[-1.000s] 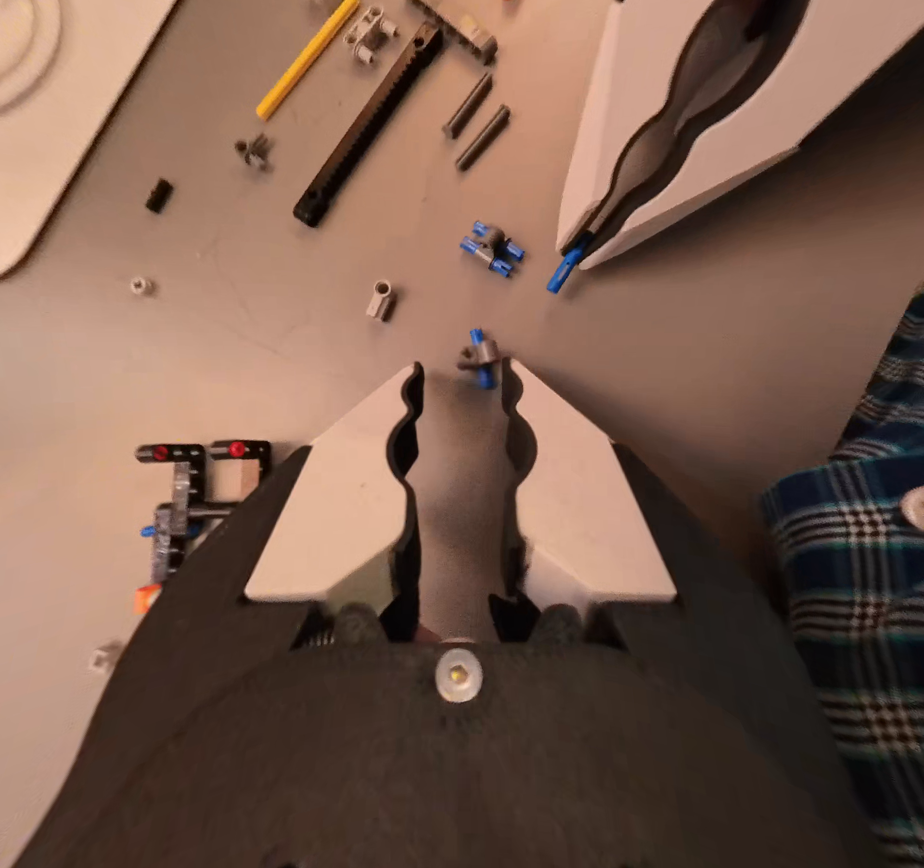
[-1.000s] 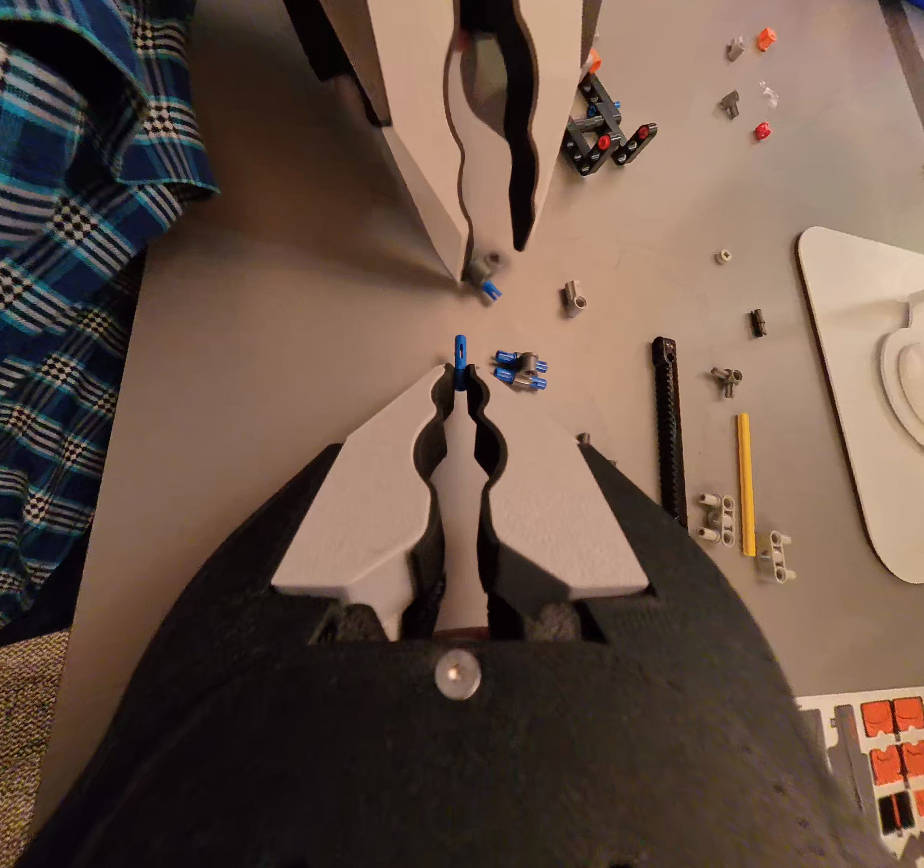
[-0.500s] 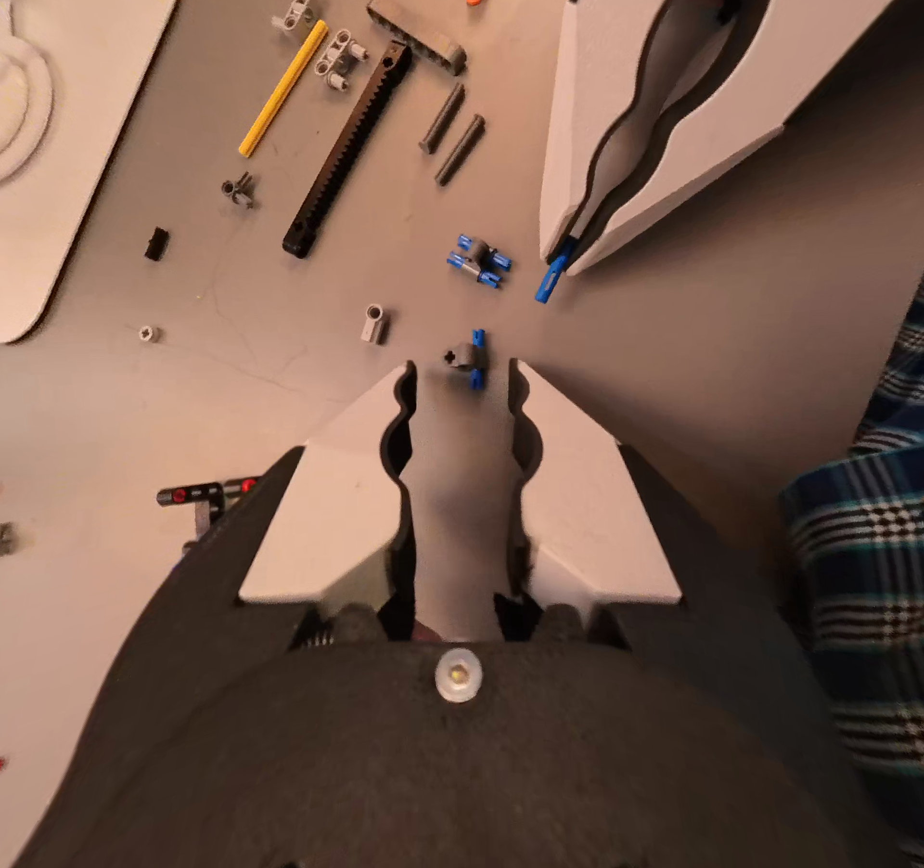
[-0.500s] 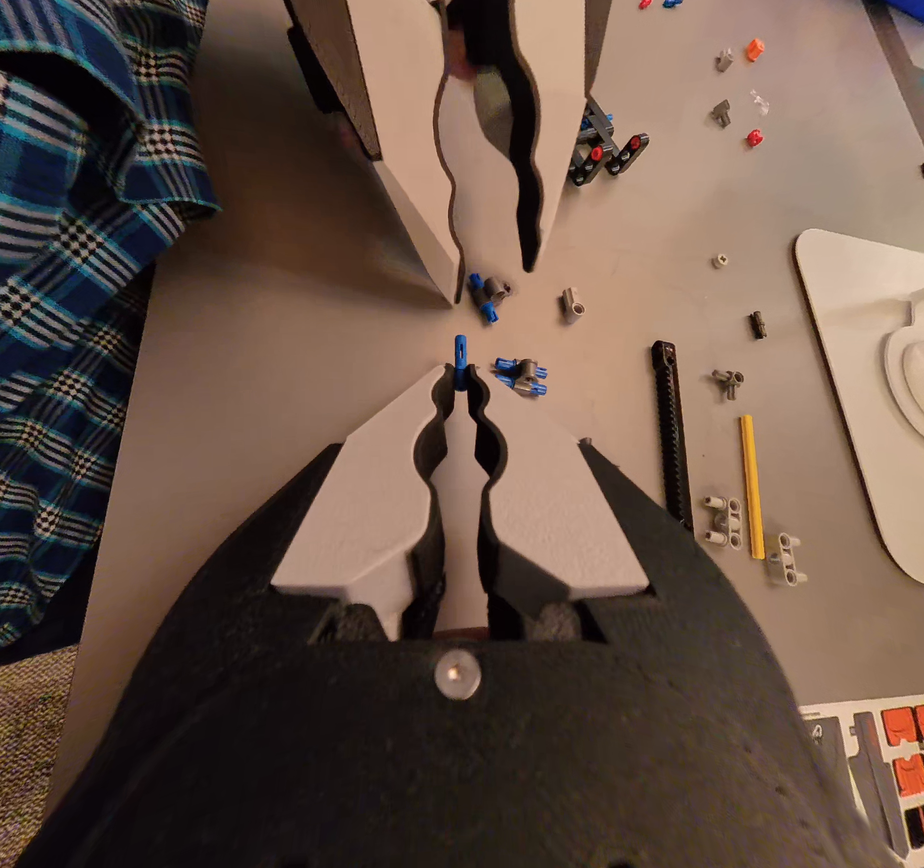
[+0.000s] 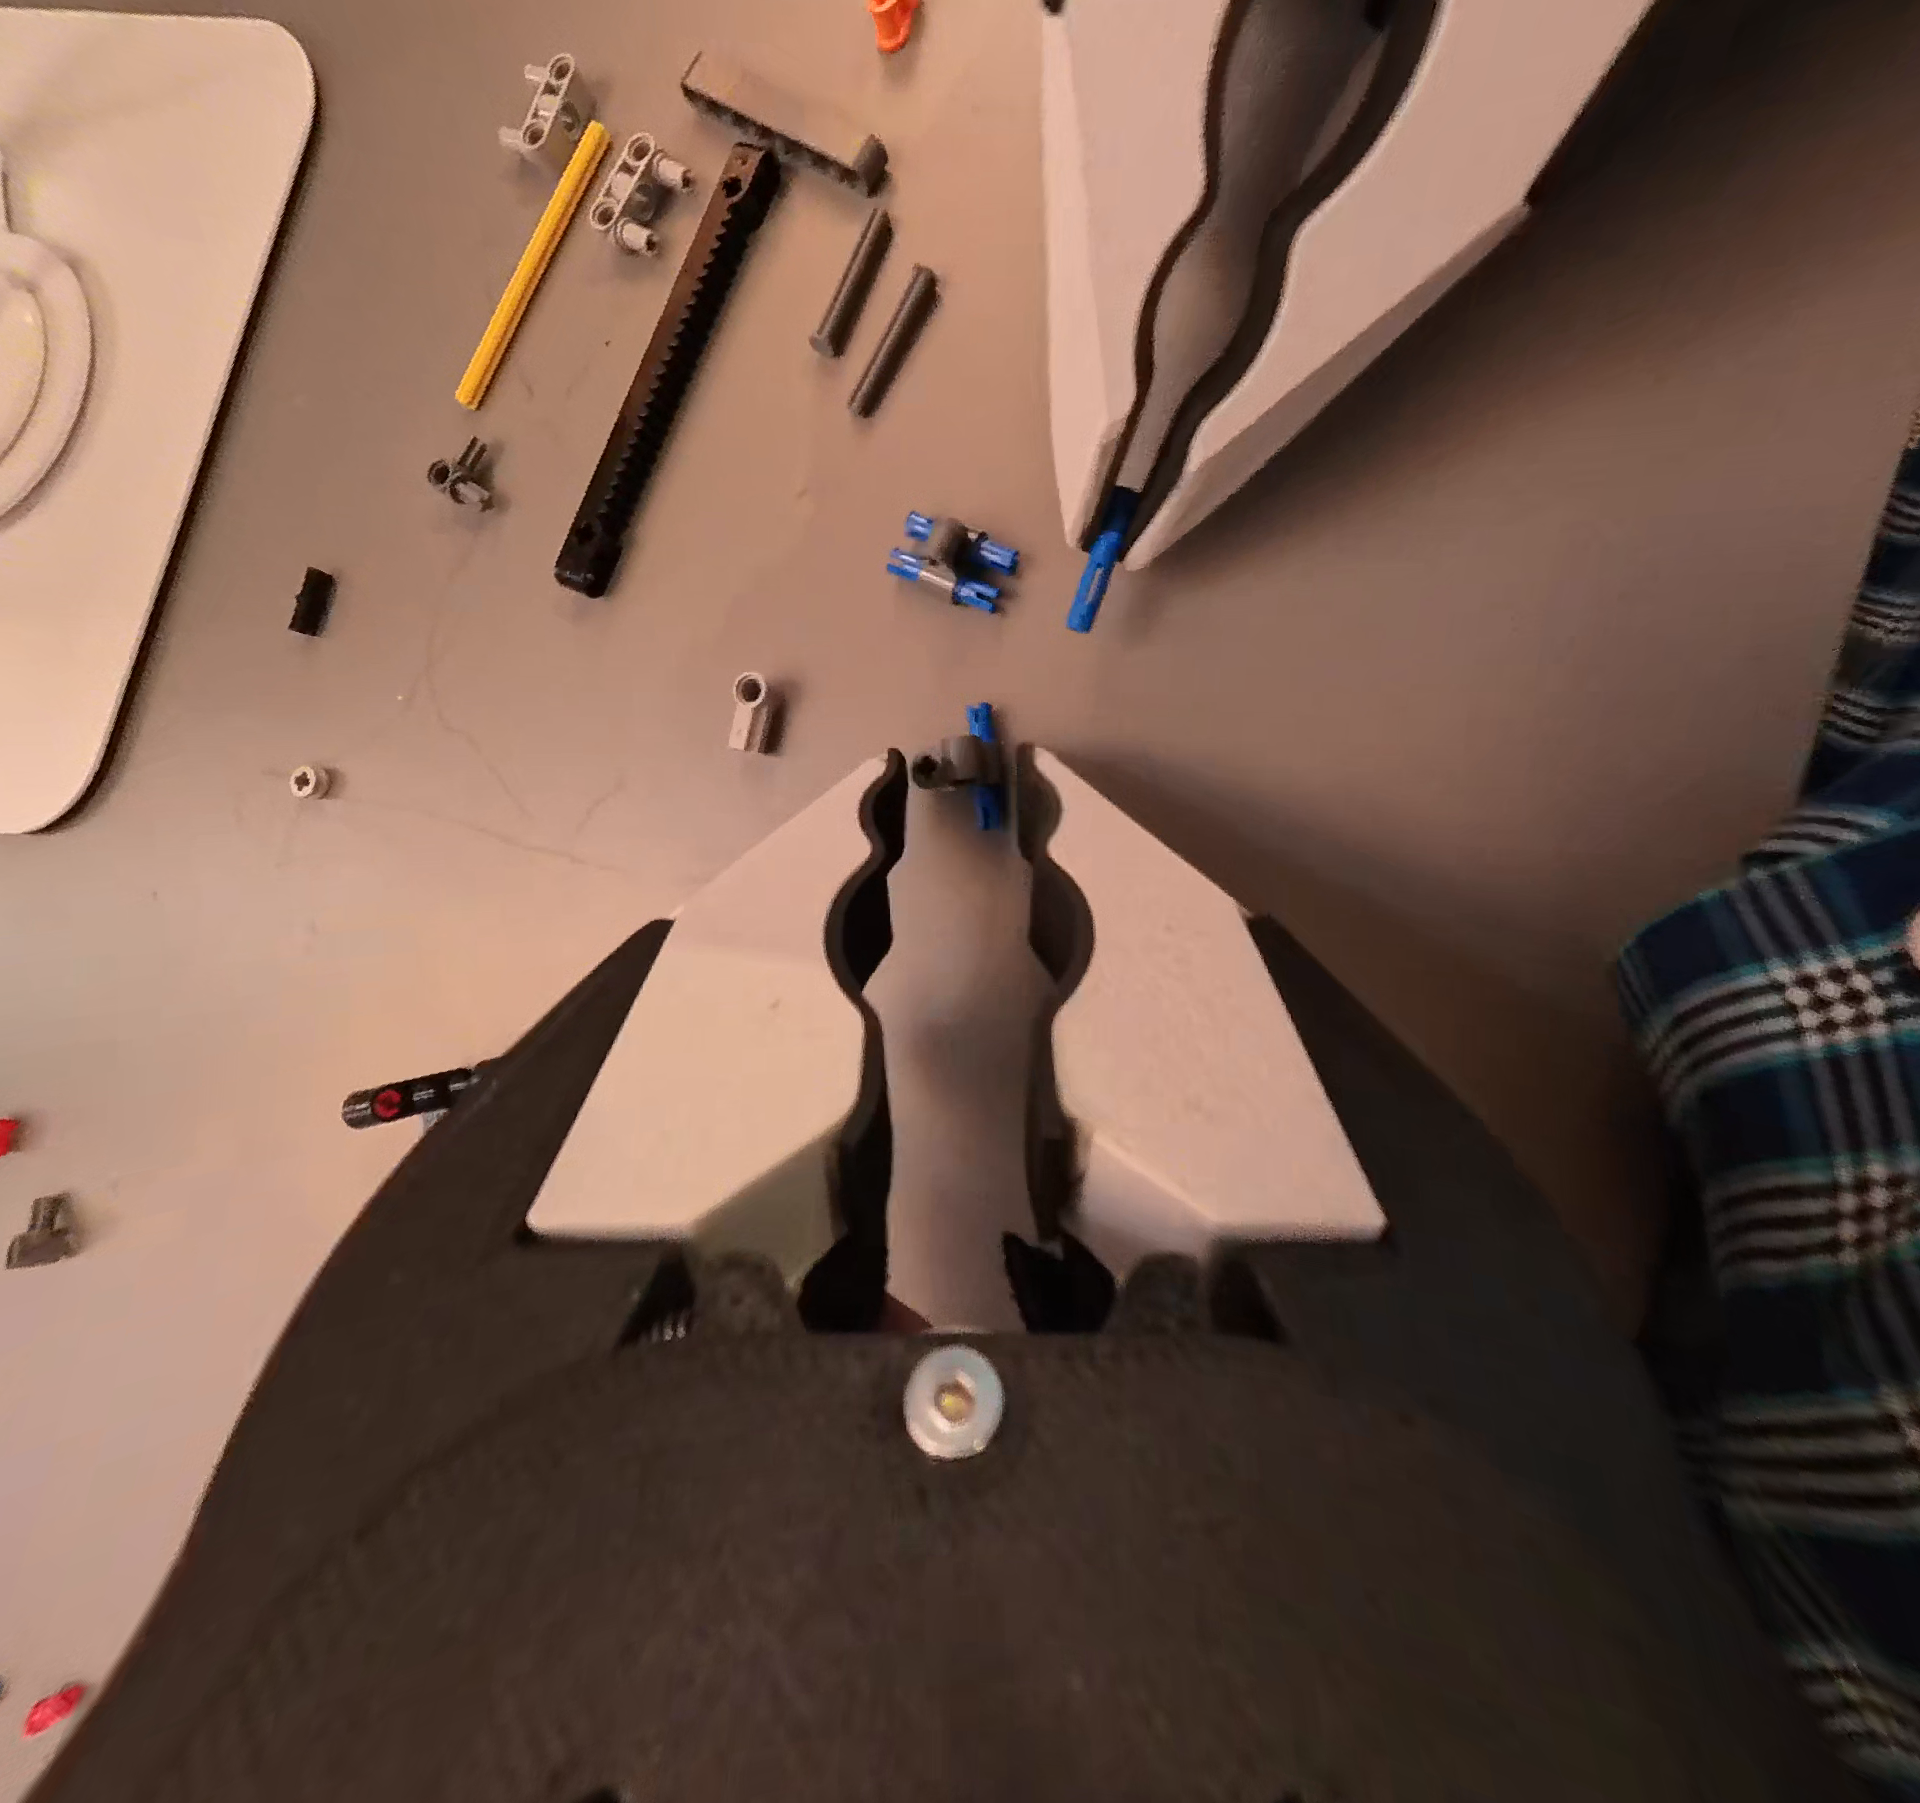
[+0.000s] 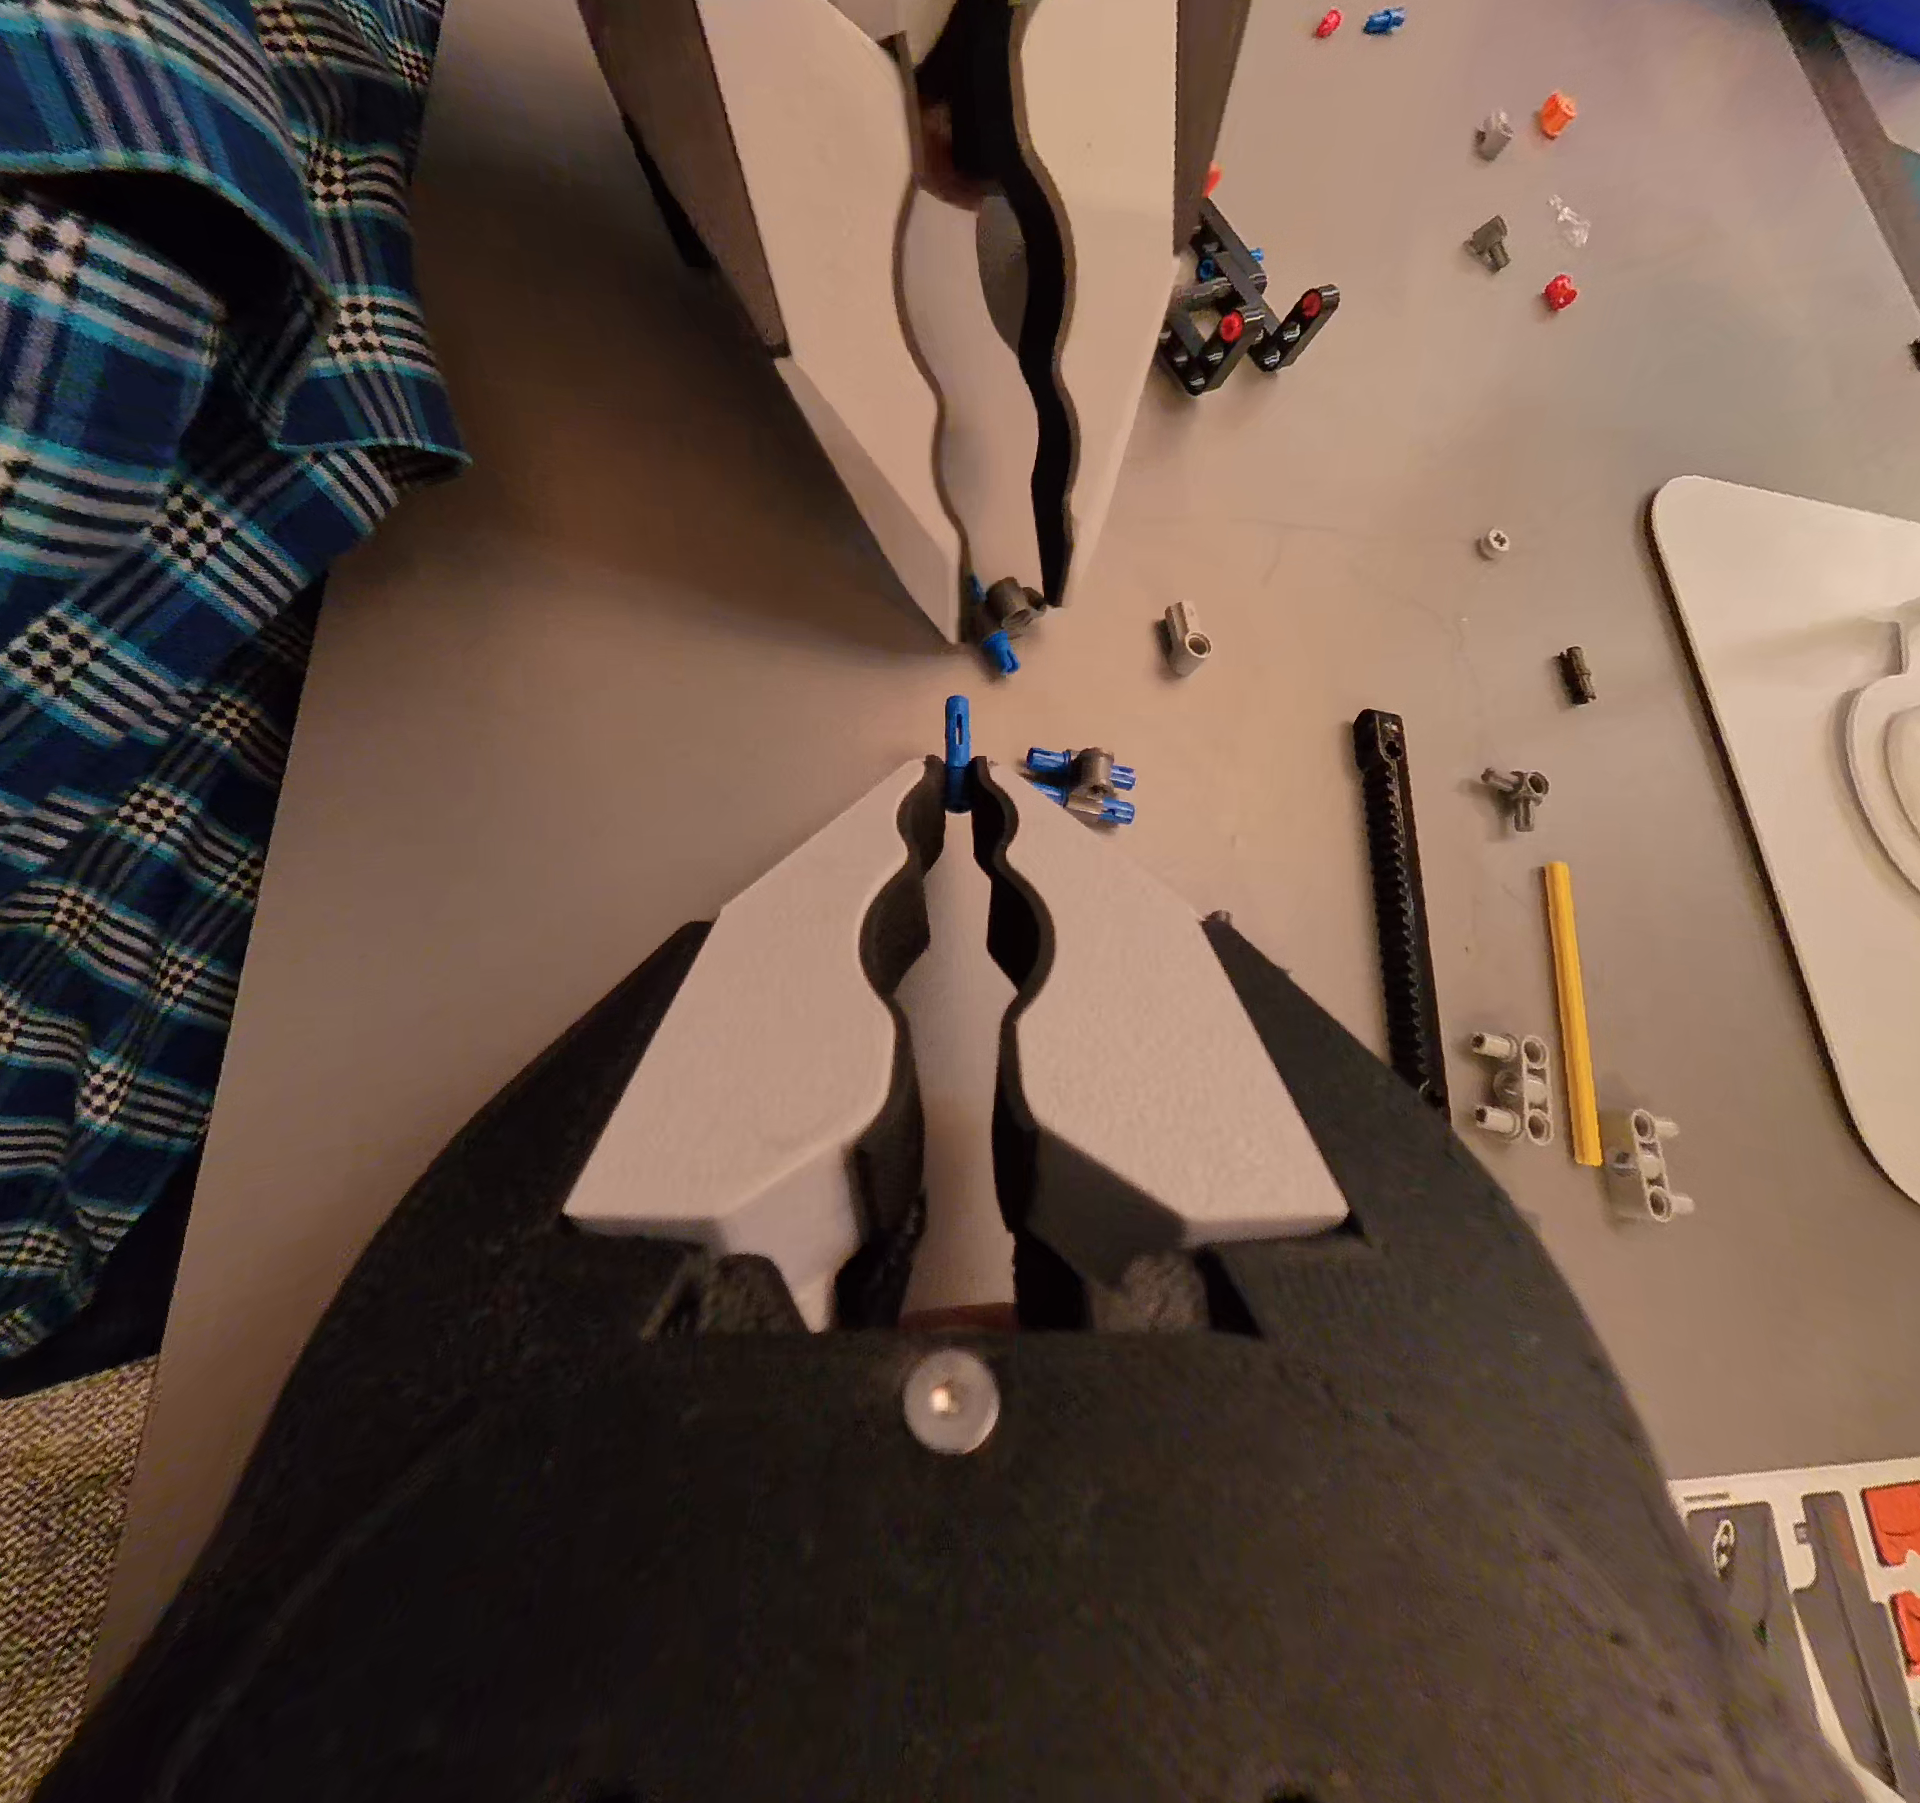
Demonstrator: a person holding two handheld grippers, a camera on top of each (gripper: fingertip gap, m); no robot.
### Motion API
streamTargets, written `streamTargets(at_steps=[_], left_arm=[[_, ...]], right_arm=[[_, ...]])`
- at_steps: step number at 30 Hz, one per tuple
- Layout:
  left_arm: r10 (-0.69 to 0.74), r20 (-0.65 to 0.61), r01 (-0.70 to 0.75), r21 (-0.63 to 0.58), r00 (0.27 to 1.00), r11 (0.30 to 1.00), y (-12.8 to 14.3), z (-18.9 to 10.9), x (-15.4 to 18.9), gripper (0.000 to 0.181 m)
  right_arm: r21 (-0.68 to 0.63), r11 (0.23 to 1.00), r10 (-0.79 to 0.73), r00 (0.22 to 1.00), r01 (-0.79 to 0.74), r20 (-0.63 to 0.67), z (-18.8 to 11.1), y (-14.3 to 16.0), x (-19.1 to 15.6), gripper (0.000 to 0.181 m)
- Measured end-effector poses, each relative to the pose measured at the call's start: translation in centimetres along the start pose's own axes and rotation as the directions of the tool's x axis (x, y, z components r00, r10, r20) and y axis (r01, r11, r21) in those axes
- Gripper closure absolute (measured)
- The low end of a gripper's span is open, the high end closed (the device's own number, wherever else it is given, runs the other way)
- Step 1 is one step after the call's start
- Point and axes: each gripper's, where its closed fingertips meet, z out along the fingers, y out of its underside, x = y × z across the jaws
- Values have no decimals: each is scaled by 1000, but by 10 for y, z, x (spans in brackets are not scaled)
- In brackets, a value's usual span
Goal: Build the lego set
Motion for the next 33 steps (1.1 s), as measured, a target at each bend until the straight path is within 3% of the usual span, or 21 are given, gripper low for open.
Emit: streamTargets(at_steps=[4, 8, 17, 23, 33], left_arm=[[72, -46, -71, 23, 996, 997, 0, -6, 17, 157], [16, -26, -14, 62, 1000, 998, -4, -8, 11, 153], [-46, 29, 45, 52, 999, 998, -6, -4, 7, 174], [110, -8, -109, 71, 994, 992, -7, -6, 16, 175], [137, -61, -130, 107, 989, 986, -9, -7, 21, 176]], right_arm=[[10, 1000, 9, 1000, -9, 5, -1, -2, -3, 179], [16, 1000, 6, 1000, -6, 7, 3, -5, -6, 179], [9, 1000, 9, 1000, -9, 1, 2, -4, 1, 179], [27, 1000, 11, 1000, -11, -2, 2, -7, 4, 179], [5, 999, -35, 999, 35, 38, 11, -5, -7, 180]])
